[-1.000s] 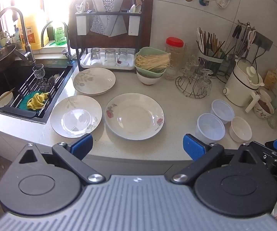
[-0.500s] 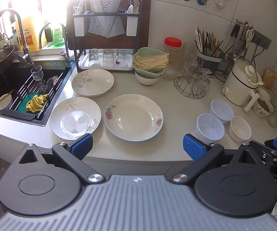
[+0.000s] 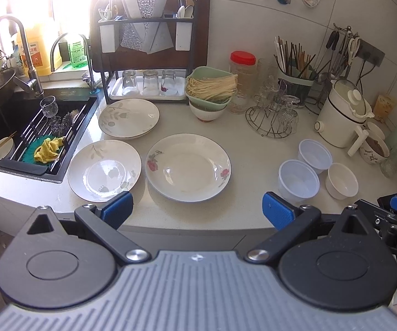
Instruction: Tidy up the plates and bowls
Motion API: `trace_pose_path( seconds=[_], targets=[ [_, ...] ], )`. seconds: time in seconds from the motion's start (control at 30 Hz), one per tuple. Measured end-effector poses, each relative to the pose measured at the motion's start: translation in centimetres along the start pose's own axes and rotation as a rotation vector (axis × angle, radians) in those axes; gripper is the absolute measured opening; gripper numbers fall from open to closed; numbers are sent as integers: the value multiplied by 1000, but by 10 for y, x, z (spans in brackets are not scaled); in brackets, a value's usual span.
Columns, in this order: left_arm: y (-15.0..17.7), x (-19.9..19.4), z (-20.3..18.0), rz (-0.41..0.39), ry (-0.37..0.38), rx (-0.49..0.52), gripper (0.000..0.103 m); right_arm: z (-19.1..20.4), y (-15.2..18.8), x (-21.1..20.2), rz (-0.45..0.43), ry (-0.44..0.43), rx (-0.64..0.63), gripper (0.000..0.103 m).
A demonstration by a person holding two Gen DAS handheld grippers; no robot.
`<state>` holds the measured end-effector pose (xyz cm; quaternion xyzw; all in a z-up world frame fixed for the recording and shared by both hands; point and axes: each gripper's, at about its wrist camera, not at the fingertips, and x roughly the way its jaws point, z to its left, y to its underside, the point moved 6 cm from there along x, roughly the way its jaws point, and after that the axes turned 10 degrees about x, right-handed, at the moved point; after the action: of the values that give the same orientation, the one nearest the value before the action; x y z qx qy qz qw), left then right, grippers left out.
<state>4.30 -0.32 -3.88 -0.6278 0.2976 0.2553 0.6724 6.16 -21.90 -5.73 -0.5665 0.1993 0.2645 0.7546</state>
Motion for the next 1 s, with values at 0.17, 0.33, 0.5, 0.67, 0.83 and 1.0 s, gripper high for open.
trace_pose_path(
  seconds=[0.17,0.33,0.5,0.67,0.83,1.0],
  targets=[
    [0,0,0,-5,-1,6,101,0,-1,0,0,-1,1,103],
    [-3,1,-2,-13,-11,22,101,1,-1,1,-3,-9,-3,103],
    [-2,2,-1,-14,-11,17,101,1,-2,0,-12,-10,-2,103],
    [2,5,-4,-9,-3,16,101,1,-1,2,-3,-6,-2,103],
    [1,6,0,-10,-8,1,101,2,-2,2,-4,0,-5,103],
    [2,8,0,-2,-8,-8,101,2,-1,5,11,-7,11,103]
  ],
)
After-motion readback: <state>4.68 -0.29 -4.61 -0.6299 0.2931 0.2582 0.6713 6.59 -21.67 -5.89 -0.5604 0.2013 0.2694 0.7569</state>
